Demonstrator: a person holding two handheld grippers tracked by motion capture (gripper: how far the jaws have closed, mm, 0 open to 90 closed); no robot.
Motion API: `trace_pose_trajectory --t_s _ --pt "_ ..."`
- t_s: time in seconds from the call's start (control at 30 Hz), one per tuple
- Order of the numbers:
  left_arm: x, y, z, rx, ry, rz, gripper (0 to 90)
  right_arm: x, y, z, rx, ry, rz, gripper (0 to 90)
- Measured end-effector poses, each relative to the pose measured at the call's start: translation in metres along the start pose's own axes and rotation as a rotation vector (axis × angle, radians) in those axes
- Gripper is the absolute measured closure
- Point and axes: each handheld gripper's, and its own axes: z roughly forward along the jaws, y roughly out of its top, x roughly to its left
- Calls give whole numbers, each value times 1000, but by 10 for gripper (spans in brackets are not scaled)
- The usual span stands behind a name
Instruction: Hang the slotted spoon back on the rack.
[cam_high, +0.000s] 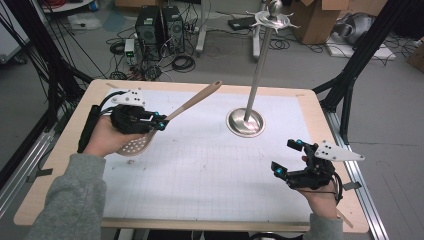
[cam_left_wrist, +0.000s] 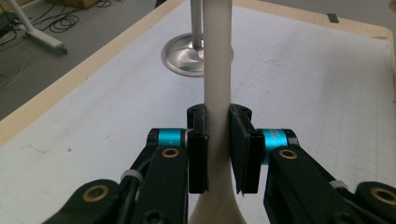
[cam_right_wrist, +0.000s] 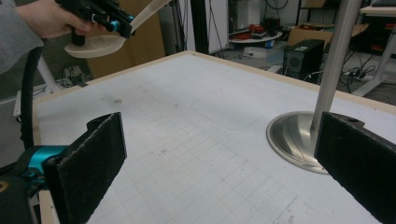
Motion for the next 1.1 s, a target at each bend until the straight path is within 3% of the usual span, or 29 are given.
trace_pose_trajectory --t_s 0.43,1.1 --pt "12 27 -5 -42 -30 25 778 -4 -2 -5 -4 -11 13 10" --pt "21 62 7 -76 -37 39 778 -11 -7 -10 -13 -21 39 10"
